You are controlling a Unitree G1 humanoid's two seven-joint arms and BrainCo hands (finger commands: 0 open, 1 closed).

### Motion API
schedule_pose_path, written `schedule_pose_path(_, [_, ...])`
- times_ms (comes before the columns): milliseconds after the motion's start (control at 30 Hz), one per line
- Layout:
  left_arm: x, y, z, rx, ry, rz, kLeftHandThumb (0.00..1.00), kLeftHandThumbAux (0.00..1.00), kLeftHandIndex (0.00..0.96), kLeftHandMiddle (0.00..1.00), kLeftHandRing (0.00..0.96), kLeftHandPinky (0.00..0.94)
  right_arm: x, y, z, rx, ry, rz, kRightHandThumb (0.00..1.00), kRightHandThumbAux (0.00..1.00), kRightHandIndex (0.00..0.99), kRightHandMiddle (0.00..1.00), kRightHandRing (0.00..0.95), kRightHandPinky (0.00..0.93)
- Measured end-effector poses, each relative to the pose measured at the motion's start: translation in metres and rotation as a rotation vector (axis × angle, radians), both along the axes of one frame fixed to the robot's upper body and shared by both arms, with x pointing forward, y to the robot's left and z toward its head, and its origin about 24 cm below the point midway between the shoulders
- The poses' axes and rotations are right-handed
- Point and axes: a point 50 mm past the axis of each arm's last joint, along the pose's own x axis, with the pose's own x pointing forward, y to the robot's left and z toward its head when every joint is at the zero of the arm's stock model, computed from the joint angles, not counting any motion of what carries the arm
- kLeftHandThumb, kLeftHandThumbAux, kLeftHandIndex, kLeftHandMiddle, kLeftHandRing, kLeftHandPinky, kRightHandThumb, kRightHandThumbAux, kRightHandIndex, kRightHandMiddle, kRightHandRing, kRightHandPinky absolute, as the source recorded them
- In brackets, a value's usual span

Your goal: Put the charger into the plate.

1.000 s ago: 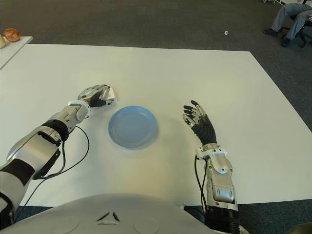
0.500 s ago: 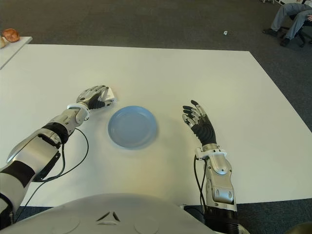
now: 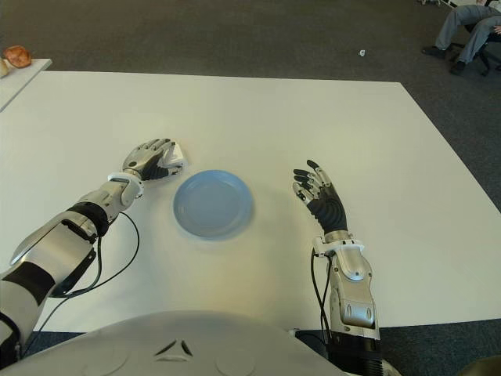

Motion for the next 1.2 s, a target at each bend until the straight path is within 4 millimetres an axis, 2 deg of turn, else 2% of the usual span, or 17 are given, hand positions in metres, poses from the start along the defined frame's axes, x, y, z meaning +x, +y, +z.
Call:
schedule_pose_path(333, [-0.005,0.001,-0.001,0.040,-0.078,-0.050,0.129,0.410,0.000,0.000,0.000,0.030,-0.001,0.001,0.000,0.005,-0.006,-0.004,0.013,0.654,0.072,0.262,0.216,0.118])
schedule_pose_path(800, [-0.010,0.005,-0.004,0.044,-0.097,-0.040,0.152,0.401,0.000,0.000,0.000,0.073,-0.001,0.001,0.000,0.007,-0.012,-0.012,0.000,0.652,0.074,0.253,0.203,0.101])
schedule_pose_path(1200, [-0.011,0.007,-0.005,0.033,-0.088,-0.033,0.233,0.392,0.000,0.010,0.042,0.127,-0.002,0.002,0.001,0.008,-0.017,-0.013,0.002,0.643,0.077,0.254,0.205,0.105])
